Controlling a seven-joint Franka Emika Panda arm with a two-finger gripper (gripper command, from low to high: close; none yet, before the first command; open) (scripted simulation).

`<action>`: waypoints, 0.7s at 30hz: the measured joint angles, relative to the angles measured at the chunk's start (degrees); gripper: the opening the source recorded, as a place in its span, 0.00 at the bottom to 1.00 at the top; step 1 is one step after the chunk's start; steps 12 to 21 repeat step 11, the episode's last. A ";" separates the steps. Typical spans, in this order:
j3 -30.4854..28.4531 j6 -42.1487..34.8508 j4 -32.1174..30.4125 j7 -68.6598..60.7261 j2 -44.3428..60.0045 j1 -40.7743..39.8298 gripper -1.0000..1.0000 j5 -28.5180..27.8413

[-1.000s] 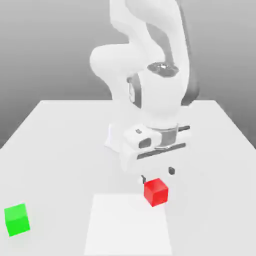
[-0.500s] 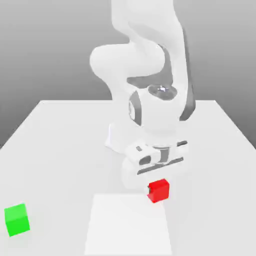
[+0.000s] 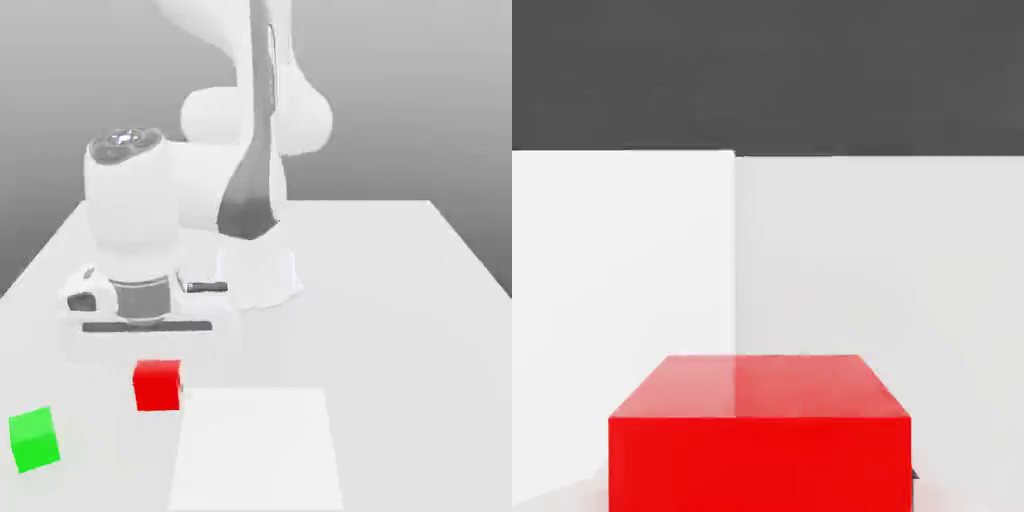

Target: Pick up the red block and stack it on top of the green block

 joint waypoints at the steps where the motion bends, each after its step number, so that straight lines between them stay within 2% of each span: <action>1: -1.13 -0.99 2.07 -0.67 1.01 -1.65 0.00 0.28; 3: -3.14 -2.12 5.61 -2.25 3.25 -4.42 0.00 1.27; 7: -1.68 3.24 7.46 -5.68 10.63 -7.19 0.00 5.56; 8: -1.04 4.58 7.59 -6.31 12.18 -7.75 1.00 6.43; 21: -1.04 4.58 7.59 -6.31 12.18 -7.75 1.00 6.43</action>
